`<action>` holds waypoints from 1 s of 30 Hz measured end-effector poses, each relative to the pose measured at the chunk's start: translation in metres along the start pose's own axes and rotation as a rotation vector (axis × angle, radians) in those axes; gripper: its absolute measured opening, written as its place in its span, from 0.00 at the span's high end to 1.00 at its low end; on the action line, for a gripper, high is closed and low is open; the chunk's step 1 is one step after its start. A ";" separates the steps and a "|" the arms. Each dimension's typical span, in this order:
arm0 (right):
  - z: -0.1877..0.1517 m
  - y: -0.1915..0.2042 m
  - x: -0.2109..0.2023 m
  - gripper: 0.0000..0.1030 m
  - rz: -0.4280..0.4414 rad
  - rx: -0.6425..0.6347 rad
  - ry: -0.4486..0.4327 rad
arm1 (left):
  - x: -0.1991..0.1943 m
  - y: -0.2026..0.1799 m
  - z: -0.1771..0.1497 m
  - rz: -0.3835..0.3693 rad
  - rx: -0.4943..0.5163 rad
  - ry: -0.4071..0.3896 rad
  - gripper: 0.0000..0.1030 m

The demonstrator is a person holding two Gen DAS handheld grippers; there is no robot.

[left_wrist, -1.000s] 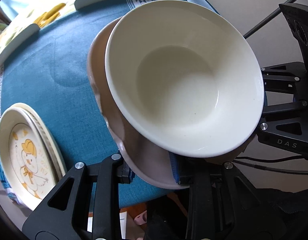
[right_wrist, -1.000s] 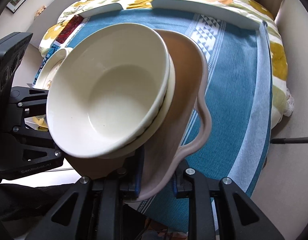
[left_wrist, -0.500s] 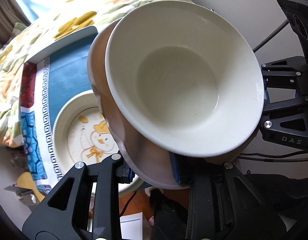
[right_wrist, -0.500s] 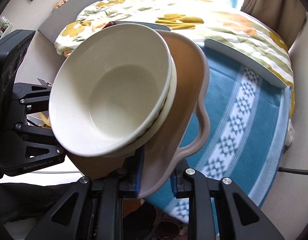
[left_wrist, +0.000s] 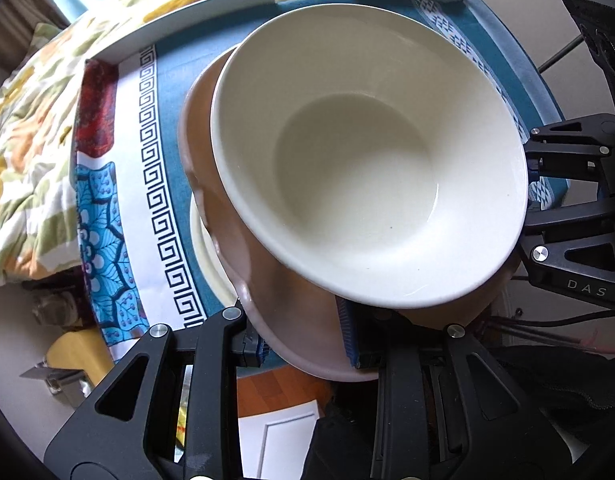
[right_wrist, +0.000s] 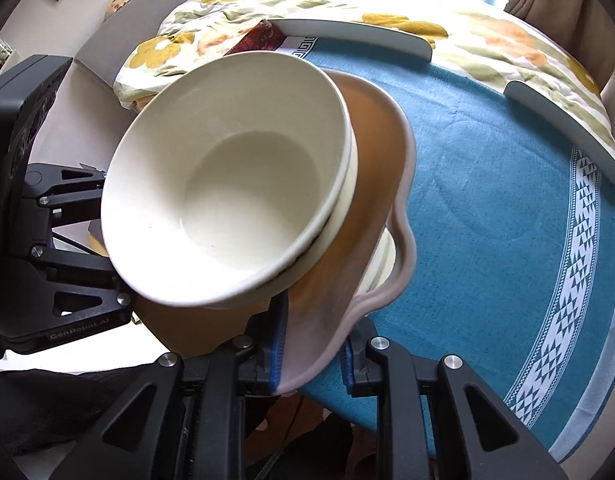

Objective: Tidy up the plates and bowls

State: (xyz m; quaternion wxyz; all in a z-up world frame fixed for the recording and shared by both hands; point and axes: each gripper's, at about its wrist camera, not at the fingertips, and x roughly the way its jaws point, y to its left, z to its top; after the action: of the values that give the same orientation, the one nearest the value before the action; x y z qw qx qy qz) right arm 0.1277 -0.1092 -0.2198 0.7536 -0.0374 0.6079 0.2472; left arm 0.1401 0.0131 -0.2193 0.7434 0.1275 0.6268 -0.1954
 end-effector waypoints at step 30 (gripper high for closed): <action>0.006 0.011 0.032 0.70 -0.037 0.070 0.069 | 0.025 0.017 -0.008 -0.026 0.038 0.032 0.75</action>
State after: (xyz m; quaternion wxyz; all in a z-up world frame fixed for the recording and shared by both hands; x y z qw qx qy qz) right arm 0.1330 -0.0872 -0.2452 0.7375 -0.0307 0.6410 0.2103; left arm 0.1440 0.0283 -0.2459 0.7280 0.1366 0.6364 -0.2150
